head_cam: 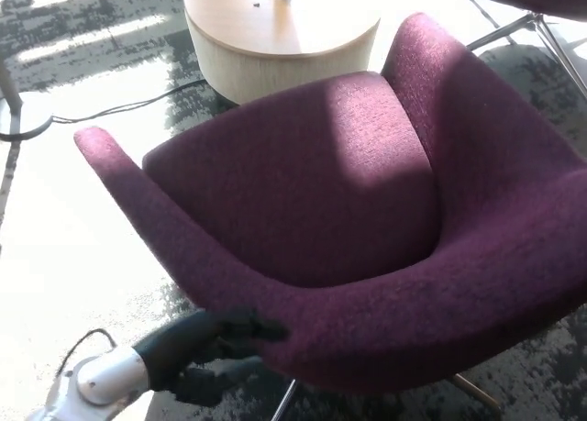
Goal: The robot stands in front of a sofa and uses its left hand to push the left side of the sofa
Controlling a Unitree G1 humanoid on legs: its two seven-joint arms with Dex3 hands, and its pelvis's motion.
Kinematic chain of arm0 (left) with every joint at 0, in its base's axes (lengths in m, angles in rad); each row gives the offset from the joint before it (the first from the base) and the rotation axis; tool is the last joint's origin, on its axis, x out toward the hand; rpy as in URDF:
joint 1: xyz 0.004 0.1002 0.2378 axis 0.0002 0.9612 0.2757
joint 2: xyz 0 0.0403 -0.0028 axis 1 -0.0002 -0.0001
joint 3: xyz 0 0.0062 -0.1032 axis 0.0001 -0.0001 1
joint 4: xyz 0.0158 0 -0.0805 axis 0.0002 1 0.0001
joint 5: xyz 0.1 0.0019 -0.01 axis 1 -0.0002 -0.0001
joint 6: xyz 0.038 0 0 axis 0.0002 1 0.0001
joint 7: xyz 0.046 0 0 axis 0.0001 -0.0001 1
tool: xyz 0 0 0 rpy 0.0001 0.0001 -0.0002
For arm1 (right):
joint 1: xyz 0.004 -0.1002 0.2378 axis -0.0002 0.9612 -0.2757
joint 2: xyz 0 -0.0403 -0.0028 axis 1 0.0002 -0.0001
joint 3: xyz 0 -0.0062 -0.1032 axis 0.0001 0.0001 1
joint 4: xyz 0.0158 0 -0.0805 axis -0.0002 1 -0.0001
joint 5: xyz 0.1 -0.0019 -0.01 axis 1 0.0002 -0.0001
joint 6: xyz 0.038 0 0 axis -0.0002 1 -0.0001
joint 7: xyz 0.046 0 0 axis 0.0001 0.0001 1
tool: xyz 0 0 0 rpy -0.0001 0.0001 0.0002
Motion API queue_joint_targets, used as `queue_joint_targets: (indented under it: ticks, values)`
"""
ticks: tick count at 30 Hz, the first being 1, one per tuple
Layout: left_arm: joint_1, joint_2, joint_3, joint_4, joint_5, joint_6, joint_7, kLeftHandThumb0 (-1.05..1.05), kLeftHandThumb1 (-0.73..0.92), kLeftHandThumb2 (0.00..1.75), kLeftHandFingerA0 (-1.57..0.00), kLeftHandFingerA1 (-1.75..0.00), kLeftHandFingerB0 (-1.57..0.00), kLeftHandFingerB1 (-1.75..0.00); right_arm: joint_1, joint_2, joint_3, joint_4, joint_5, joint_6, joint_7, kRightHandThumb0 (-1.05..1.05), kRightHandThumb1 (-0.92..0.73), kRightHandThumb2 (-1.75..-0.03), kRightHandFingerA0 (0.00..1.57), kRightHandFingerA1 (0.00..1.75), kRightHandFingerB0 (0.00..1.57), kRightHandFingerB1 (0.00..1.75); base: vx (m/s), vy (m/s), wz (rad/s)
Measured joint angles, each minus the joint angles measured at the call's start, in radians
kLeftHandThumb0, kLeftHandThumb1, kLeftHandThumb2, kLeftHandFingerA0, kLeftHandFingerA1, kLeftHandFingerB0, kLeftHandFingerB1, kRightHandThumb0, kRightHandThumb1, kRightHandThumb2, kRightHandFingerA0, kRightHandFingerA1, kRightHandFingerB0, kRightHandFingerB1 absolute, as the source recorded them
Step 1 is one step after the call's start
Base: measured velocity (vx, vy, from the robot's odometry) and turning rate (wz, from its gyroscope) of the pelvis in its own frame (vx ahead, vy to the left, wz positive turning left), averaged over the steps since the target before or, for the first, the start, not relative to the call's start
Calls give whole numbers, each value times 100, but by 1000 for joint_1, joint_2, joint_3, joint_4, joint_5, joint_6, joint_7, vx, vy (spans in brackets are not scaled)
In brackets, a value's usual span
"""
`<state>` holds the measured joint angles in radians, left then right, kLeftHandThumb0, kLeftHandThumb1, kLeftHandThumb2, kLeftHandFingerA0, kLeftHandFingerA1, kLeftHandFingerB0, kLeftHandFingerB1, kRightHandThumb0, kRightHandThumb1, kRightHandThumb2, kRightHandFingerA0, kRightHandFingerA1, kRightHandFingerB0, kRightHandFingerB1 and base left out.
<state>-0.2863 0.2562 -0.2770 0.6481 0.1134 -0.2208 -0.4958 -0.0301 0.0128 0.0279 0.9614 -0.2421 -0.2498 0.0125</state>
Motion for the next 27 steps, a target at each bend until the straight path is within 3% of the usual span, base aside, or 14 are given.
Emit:
queue_joint_targets:
  ticks: [2, 14, 15, 17, 18, 19, 20, 21, 22, 26, 27]
  values:
    - [0, 22, 38, 12, -10, -3, -4, -105, 89, 70, -15, -55, -15, -42, -2, 2, -16, 9, 24, -5, 27, -70, -78, -64, 35, 36, 32, 31, 0, 0, 0]
    - [18, 97, 195, 197, -53, -69, -31, -105, 91, 70, -11, -58, -11, -45, -10, 1, -30, 19, 83, -16, 102, -77, -71, -70, 33, 42, 30, 33, 0, 0, 0]
    - [18, 103, 204, 214, -54, -75, -32, -41, 27, 101, -4, -55, 0, -52, -10, -1, -30, 19, 86, -16, 105, -72, -78, -64, 34, 38, 31, 31, 0, 0, 0]
    - [18, 120, 228, 257, -58, -90, -33, -41, 26, 101, -4, -55, 0, -52, -9, -4, -31, 15, 92, -17, 109, -72, -78, -64, 34, 38, 31, 31, 0, 0, 0]
    - [18, 127, 238, 273, -60, -95, -34, -105, 66, 110, -9, -60, -6, -50, -8, -6, -32, 13, 94, -17, 110, -77, -69, -69, 34, 41, 29, 34, 0, 0, 0]
    - [18, 133, 253, 289, -62, -101, -36, -105, 90, 71, -12, -62, -9, -47, -8, -7, -33, 10, 97, -16, 111, -72, -78, -64, 34, 38, 31, 32, 0, 0, 0]
    - [18, 137, 264, 301, -65, -105, -39, -105, 90, 71, -12, -62, -9, -47, -8, -8, -34, 8, 100, -16, 113, -72, -78, -64, 34, 38, 31, 32, 0, 0, 0]
    - [18, 140, 276, 314, -68, -110, -40, -105, 66, 111, -10, -61, -5, -52, -8, -8, -34, 8, 101, -17, 115, -77, -68, -72, 34, 42, 28, 35, 0, 0, 0]
    - [18, 141, 285, 322, -71, -113, -42, -41, 26, 101, -4, -56, 0, -53, -8, -8, -33, 8, 102, -17, 116, -71, -78, -64, 36, 37, 32, 31, 0, 0, 0]
    - [18, 150, 328, 371, -88, -132, -56, -41, 27, 102, -4, -56, 0, -53, -9, -8, -34, 8, 111, -16, 122, -71, -76, -64, 35, 40, 33, 32, 0, 0, 0]
    - [18, 152, 333, 378, -89, -135, -57, -104, 71, 122, -19, -66, -2, -51, -9, -8, -35, 8, 114, -16, 124, -71, -75, -63, 37, 41, 34, 32, 0, 0, 0]
